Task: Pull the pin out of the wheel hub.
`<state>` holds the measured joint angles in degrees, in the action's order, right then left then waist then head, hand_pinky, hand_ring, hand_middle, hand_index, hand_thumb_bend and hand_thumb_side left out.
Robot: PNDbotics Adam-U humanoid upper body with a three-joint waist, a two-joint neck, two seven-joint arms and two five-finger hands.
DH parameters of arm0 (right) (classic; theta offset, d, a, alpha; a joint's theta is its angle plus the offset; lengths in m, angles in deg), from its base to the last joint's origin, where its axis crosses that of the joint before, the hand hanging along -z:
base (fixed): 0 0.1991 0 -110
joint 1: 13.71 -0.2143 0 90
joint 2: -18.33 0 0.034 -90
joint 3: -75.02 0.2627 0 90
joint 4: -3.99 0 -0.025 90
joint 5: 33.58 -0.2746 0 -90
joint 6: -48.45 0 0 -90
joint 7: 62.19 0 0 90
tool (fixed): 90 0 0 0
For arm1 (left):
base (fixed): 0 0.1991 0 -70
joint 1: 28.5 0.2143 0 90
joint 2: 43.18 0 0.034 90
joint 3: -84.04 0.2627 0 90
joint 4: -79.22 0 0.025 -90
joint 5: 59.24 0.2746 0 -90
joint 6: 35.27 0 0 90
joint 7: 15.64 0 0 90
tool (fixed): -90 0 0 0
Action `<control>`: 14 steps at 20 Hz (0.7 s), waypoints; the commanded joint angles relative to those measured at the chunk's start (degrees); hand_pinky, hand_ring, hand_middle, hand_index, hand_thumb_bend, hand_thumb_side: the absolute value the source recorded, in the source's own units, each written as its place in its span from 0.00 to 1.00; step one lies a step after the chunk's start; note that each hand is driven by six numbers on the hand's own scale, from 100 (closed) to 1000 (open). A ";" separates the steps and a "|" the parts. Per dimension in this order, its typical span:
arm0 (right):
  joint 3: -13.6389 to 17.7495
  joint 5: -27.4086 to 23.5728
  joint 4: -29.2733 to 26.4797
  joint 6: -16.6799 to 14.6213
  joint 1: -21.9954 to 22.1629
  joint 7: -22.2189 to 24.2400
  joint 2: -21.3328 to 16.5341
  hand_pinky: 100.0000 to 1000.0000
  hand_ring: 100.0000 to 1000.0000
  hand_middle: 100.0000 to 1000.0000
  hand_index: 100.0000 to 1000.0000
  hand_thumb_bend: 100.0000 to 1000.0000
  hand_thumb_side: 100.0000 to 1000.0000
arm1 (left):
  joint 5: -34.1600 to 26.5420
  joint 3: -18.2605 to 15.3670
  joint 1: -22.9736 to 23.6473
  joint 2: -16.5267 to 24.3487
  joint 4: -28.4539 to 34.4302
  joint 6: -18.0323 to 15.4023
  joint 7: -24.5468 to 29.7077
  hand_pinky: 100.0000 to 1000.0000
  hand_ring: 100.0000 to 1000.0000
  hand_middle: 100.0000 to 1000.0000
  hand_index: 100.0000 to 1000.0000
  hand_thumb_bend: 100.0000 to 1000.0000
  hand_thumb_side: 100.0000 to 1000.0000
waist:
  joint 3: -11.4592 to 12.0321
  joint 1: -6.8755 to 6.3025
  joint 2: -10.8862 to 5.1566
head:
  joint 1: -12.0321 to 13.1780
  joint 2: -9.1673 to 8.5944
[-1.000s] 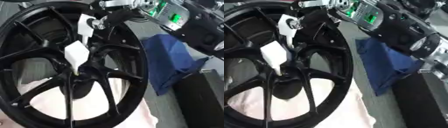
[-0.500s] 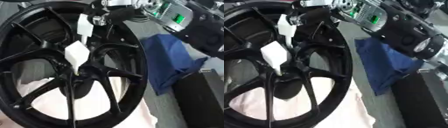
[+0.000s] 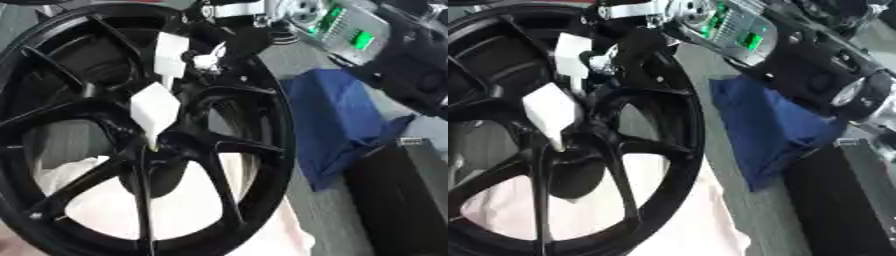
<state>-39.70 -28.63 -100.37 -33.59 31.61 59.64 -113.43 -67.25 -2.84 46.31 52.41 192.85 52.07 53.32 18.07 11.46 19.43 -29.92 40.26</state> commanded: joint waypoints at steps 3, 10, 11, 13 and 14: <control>0.94 -1.19 -0.65 0.27 -0.97 -0.27 -1.61 1.00 1.00 0.72 0.94 0.00 0.71 | 0.10 -0.25 -0.27 0.39 0.96 0.00 0.36 0.81 0.51 0.52 0.70 0.19 0.63 | 0.00 -0.39 -1.53 | -0.33 0.32; 1.11 0.22 -0.63 0.35 -1.44 -0.22 -1.32 1.00 1.00 0.74 0.96 0.00 0.79 | 0.21 -0.29 -0.19 0.24 0.96 0.02 0.58 0.81 0.51 0.52 0.70 0.19 0.63 | -0.02 -0.33 -1.61 | -0.36 0.32; 1.06 0.75 -0.64 0.30 -1.59 -0.07 -1.24 1.00 1.00 0.75 0.95 0.00 0.79 | 0.22 -0.31 -0.18 0.23 0.96 0.01 0.60 0.81 0.51 0.52 0.70 0.19 0.63 | -0.02 -0.33 -1.61 | -0.35 0.33; 0.96 2.22 -0.82 0.11 -1.96 0.32 -1.08 1.00 1.00 0.76 0.94 0.00 0.77 | 0.20 -0.35 -0.17 0.15 0.96 0.00 0.61 0.81 0.51 0.52 0.70 0.19 0.63 | -0.01 -0.31 -1.62 | -0.35 0.44; 0.90 3.07 -0.93 -0.08 -2.12 0.51 -0.98 1.00 1.00 0.76 0.93 0.00 0.74 | 0.19 -0.35 -0.14 0.10 0.96 0.01 0.62 0.81 0.51 0.52 0.70 0.19 0.63 | 0.01 -0.30 -1.63 | -0.36 0.46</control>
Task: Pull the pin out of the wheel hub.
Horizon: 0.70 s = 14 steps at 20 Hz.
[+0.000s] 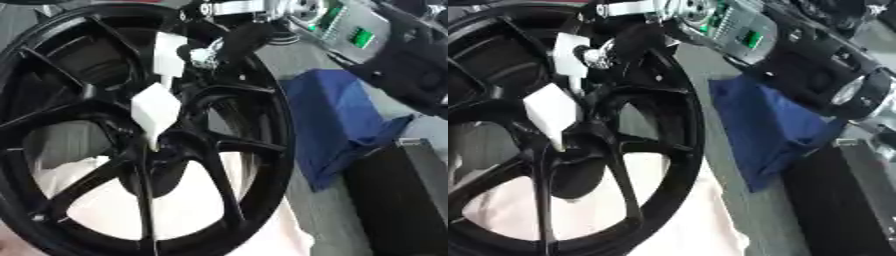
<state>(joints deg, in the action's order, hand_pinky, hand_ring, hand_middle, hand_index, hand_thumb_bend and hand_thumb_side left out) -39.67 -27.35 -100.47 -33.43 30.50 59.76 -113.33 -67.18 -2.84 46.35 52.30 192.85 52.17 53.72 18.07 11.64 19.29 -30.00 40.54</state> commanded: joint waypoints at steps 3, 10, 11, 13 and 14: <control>0.68 3.92 -0.78 -0.73 -1.36 0.70 -0.68 1.00 1.00 0.76 0.93 0.00 0.69 | 0.06 -0.34 -0.10 0.03 0.96 -0.02 0.22 0.81 0.51 0.52 0.70 0.20 0.64 | 0.07 -0.42 -1.49 | -0.30 0.14; 0.21 5.77 0.00 -0.75 -2.39 0.88 0.24 1.00 1.00 0.77 0.94 0.00 0.69 | 0.06 -0.40 -0.09 -0.08 0.96 -0.06 0.26 0.81 0.51 0.52 0.70 0.20 0.64 | 0.14 -0.30 -1.47 | -0.41 0.27; 0.10 6.06 0.14 -0.76 -2.51 0.91 0.35 1.00 1.00 0.77 0.94 0.00 0.69 | 0.06 -0.39 -0.07 -0.11 0.96 -0.05 0.28 0.81 0.51 0.52 0.70 0.20 0.64 | 0.15 -0.29 -1.46 | -0.43 0.27; -0.14 6.64 0.43 -0.81 -2.77 0.96 0.60 1.00 1.00 0.77 0.95 0.00 0.69 | 0.06 -0.40 -0.06 -0.18 0.96 -0.02 0.29 0.81 0.51 0.52 0.70 0.20 0.64 | 0.20 -0.26 -1.44 | -0.47 0.27; -0.20 6.90 0.56 -0.81 -2.88 0.97 0.71 1.00 1.00 0.78 0.96 0.00 0.68 | 0.07 -0.41 -0.06 -0.21 0.96 -0.02 0.29 0.81 0.51 0.52 0.70 0.20 0.64 | 0.21 -0.24 -1.43 | -0.47 0.27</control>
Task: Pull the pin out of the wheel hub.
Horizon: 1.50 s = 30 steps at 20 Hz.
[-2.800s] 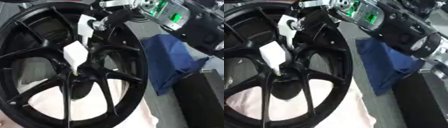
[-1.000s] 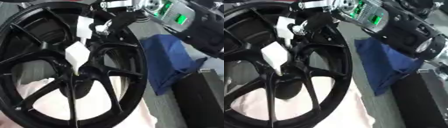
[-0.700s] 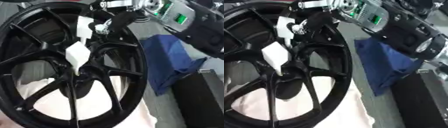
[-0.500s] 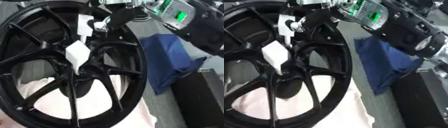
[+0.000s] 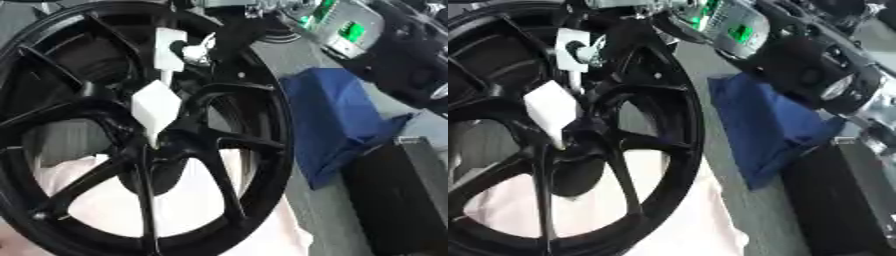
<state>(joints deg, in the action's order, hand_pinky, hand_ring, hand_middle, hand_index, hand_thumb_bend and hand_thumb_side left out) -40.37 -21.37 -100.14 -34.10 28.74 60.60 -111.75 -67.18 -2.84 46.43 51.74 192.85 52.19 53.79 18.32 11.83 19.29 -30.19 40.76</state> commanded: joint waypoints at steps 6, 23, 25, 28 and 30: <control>0.22 1.95 1.35 0.17 -1.33 0.03 -0.38 1.00 1.00 0.78 0.95 0.00 0.71 | 0.14 -0.40 -0.12 0.20 0.96 0.01 0.25 0.81 0.51 0.52 0.70 0.20 0.64 | 0.05 -0.35 -1.23 | -0.24 -0.04; -0.16 1.32 2.24 0.13 -0.34 1.43 -0.18 1.00 1.00 0.78 1.00 0.00 0.77 | 0.33 -0.39 -0.26 -0.01 0.96 0.03 0.74 0.81 0.51 0.52 0.70 0.19 0.65 | 0.19 -0.52 -0.82 | -0.46 -0.34; -0.10 1.33 2.21 0.52 0.22 1.26 -0.39 1.00 1.00 0.79 1.00 0.00 0.79 | 0.34 -0.38 -0.30 -0.04 0.96 0.03 0.77 0.81 0.51 0.52 0.70 0.19 0.65 | 0.29 -0.47 -0.74 | -0.51 -0.42; -0.07 1.29 1.88 0.85 0.79 1.25 -0.62 1.00 1.00 0.79 1.00 0.00 0.79 | 0.38 -0.35 -0.34 -0.11 0.96 0.06 0.84 0.82 0.51 0.53 0.70 0.19 0.65 | 0.44 -0.40 -0.60 | -0.58 -0.48; -0.08 1.42 1.89 1.18 0.91 1.30 -0.60 1.00 1.00 0.79 1.00 0.00 0.80 | 0.41 -0.37 -0.38 -0.13 0.96 0.03 0.85 0.82 0.51 0.53 0.70 0.19 0.65 | 0.52 -0.37 -0.51 | -0.59 -0.44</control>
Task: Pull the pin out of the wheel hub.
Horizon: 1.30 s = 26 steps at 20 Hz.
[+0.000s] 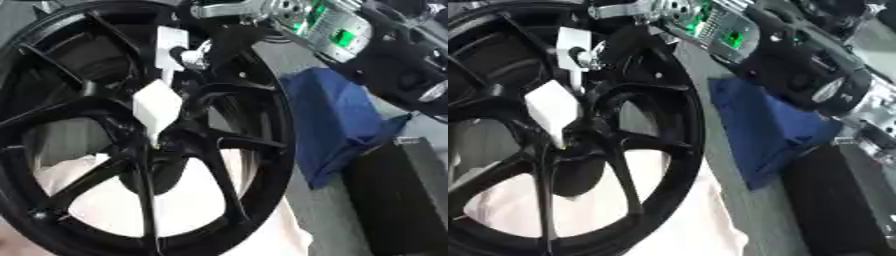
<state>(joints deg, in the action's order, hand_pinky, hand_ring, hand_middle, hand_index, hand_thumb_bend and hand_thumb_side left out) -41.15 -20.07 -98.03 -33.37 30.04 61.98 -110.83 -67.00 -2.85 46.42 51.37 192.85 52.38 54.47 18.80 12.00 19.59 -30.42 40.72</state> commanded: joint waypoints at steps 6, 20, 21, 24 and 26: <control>0.53 0.25 0.21 1.31 -0.43 -0.08 -1.21 0.99 1.00 0.78 1.00 0.00 0.82 | 0.32 -0.34 -0.41 0.18 0.96 -0.19 0.27 0.82 0.51 0.53 0.70 0.19 0.65 | 0.13 -0.48 -0.55 | -0.44 -0.47; 0.82 -3.26 -0.52 1.36 -0.64 0.45 -0.91 0.95 0.97 0.56 0.78 0.00 0.69 | 0.36 -0.41 -0.39 -0.03 0.96 -0.05 0.41 0.82 0.50 0.53 0.69 0.18 0.66 | 0.26 -0.46 -0.34 | -0.45 -0.41; 0.79 -3.18 -0.36 1.25 -0.71 0.73 -0.86 0.95 0.96 0.56 0.77 0.00 0.67 | 0.36 -0.42 -0.40 -0.03 0.96 -0.07 0.41 0.82 0.50 0.53 0.69 0.18 0.66 | 0.30 -0.46 -0.32 | -0.47 -0.43; 0.68 -2.91 0.23 1.03 -0.82 1.20 -0.66 0.94 0.95 0.53 0.75 0.00 0.64 | 0.34 -0.47 -0.38 -0.10 0.96 -0.08 0.36 0.82 0.50 0.53 0.69 0.18 0.66 | 0.38 -0.45 -0.25 | -0.54 -0.42; 0.65 -3.21 0.56 1.23 -0.87 0.98 -0.50 0.93 0.93 0.48 0.70 0.00 0.64 | 0.32 -0.48 -0.34 -0.19 0.96 -0.03 0.32 0.82 0.50 0.53 0.69 0.18 0.67 | 0.42 -0.44 -0.20 | -0.55 -0.42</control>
<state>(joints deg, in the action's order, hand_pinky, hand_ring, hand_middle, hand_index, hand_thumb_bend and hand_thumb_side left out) -40.78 -22.83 -97.68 -32.16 29.71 62.78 -110.39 -66.86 -2.88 46.41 50.87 192.85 52.38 54.72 19.18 12.05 20.14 -30.80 40.70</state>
